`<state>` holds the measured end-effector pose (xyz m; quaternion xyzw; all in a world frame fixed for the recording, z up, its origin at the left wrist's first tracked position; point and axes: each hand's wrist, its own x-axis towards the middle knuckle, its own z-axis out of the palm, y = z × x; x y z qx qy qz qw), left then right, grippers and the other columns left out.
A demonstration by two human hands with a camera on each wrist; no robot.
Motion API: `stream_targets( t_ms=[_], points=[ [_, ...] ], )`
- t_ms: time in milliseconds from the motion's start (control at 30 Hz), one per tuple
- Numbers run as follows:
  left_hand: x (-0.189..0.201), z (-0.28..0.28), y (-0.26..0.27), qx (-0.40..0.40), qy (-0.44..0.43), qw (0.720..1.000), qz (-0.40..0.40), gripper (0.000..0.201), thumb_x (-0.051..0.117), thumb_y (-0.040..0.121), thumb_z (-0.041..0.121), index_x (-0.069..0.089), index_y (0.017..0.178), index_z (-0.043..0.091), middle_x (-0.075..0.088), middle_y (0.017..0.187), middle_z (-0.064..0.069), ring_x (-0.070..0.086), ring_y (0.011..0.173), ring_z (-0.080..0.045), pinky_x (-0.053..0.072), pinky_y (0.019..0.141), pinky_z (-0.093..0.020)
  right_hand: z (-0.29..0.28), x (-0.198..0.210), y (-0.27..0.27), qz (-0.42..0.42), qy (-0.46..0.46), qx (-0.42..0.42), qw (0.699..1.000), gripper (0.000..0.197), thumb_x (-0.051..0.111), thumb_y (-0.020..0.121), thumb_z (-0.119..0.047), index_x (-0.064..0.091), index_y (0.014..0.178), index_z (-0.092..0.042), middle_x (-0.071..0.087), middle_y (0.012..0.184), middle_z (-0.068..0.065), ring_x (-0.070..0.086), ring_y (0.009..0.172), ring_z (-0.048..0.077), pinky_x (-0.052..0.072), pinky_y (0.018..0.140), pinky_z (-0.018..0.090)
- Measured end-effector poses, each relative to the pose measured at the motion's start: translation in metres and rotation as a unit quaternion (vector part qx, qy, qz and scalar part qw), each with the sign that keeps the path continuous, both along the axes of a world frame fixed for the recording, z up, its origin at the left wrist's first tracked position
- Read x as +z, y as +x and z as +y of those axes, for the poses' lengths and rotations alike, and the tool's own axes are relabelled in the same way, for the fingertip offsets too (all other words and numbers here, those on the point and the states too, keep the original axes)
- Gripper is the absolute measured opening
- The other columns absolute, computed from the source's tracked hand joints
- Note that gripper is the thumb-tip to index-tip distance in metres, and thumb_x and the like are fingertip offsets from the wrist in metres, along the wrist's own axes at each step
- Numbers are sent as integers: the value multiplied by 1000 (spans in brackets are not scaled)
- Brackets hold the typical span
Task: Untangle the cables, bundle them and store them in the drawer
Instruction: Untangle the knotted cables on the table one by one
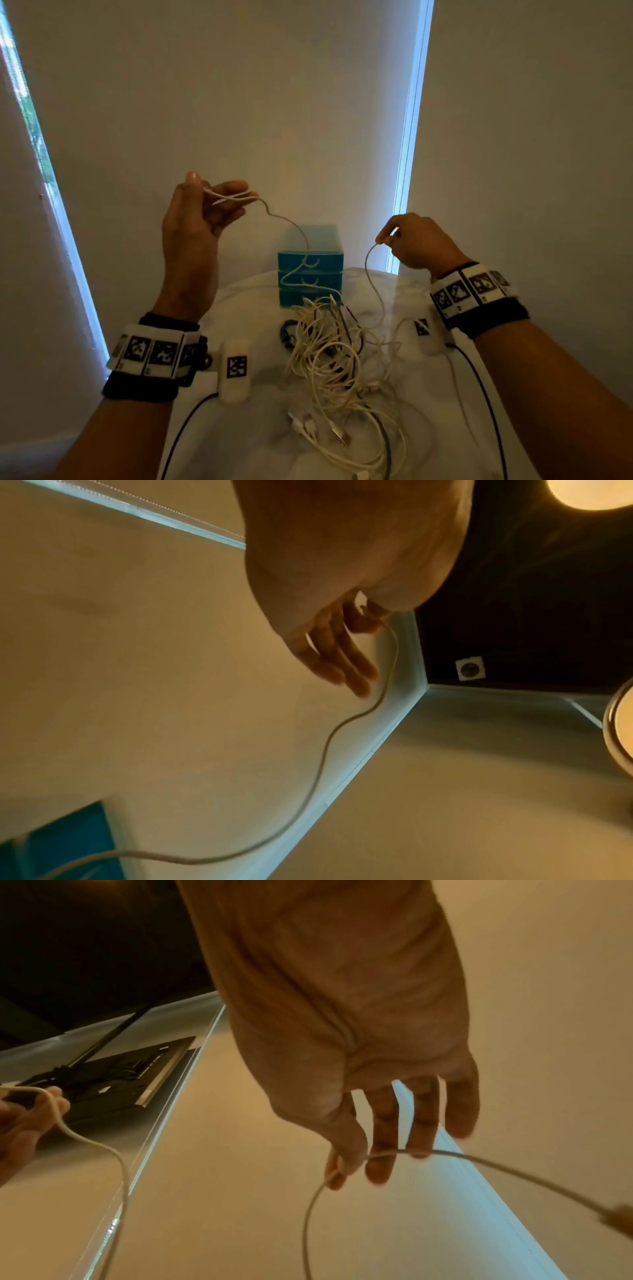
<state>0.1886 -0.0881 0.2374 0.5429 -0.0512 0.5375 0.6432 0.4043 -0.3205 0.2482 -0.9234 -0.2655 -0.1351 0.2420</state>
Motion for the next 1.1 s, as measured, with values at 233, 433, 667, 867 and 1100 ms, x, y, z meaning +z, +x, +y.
stream_targets(
  t_ms=[233,433,667,867,1100],
  points=[
    [-4,15,0,-3,169,950,264,39,46,112,49,68,102,18,57,72,6,53,63,-10,44,66,-28,29,28,-21,-44,233,95,967,10,56,111,-31,65,116,-28,71,92,4,72,77,14,52,66,24],
    [-25,64,16,160,299,864,371,38,48,109,53,79,101,33,75,110,7,68,97,-15,51,84,-37,34,10,-34,175,448,174,859,20,57,109,-20,68,121,-9,79,108,7,80,101,23,64,82,32],
    [-15,104,33,393,374,662,517,60,58,103,56,50,154,27,35,161,-14,29,147,-38,30,116,-53,36,-20,-49,205,442,276,828,11,62,104,3,62,114,1,77,116,14,79,104,27,66,90,39],
    [-38,-15,57,-108,467,753,451,78,52,91,80,49,154,34,57,152,8,57,133,-9,49,111,-31,55,-19,-76,252,485,329,770,21,63,103,4,57,123,4,77,121,17,79,109,26,65,88,32],
    [-54,1,61,-173,381,834,361,53,36,115,40,53,129,-8,80,115,-11,77,109,-27,58,104,-50,29,-5,-51,333,592,285,677,55,72,94,8,45,141,-5,68,130,23,76,112,39,61,101,53]
  ],
)
